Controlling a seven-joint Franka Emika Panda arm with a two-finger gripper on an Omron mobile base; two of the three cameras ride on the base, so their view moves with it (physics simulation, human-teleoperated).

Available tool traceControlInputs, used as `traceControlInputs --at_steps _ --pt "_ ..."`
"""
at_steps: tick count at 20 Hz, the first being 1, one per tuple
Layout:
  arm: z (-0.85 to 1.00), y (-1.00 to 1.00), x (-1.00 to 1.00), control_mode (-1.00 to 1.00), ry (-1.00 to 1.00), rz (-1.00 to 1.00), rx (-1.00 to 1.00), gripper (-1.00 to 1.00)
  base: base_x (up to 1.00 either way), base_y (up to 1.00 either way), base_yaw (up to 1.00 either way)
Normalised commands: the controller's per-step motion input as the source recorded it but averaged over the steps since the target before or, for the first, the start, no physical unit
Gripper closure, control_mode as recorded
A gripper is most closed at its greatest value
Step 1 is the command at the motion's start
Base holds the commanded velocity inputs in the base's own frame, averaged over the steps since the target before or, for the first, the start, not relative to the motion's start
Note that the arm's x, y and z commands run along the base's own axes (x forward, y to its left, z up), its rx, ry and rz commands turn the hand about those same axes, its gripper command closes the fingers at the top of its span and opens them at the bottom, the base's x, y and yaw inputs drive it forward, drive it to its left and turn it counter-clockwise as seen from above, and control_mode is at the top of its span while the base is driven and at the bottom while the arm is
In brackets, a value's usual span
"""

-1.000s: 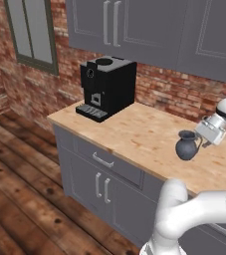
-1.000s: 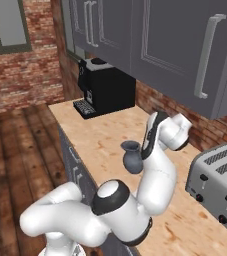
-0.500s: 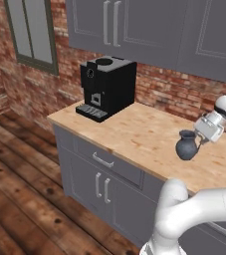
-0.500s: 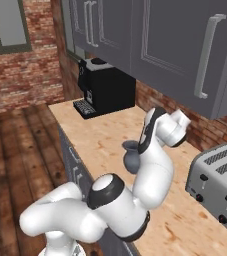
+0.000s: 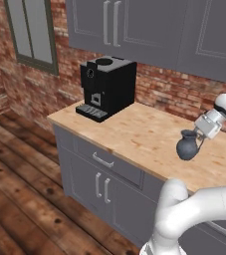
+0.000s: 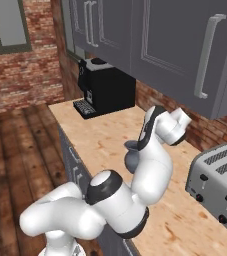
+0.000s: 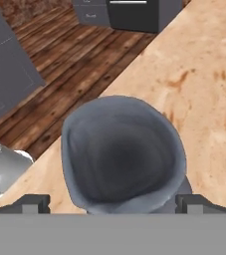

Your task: Move the yogurt and eggplant from the second highest shelf to the top shelf to make space. Then, place the pitcher from the counter on the cleared second highest shelf.

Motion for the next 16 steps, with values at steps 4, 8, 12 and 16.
traceControlInputs --at_steps 4,8,12,16 --pt "-0.08 0.03 0.07 -1.00 0.00 -0.09 0.00 1.00 0.00 0.00 0.00" --pt "-0.29 0.01 0.03 -1.00 -0.04 -0.06 -0.01 1.00 0.00 0.00 0.00" --pt "-0.43 0.00 0.00 -1.00 -0.09 -0.02 0.00 1.00 0.00 0.00 0.00" --pt "-0.24 0.00 0.00 -1.00 -0.04 0.00 0.00 1.00 0.00 0.00 0.00"
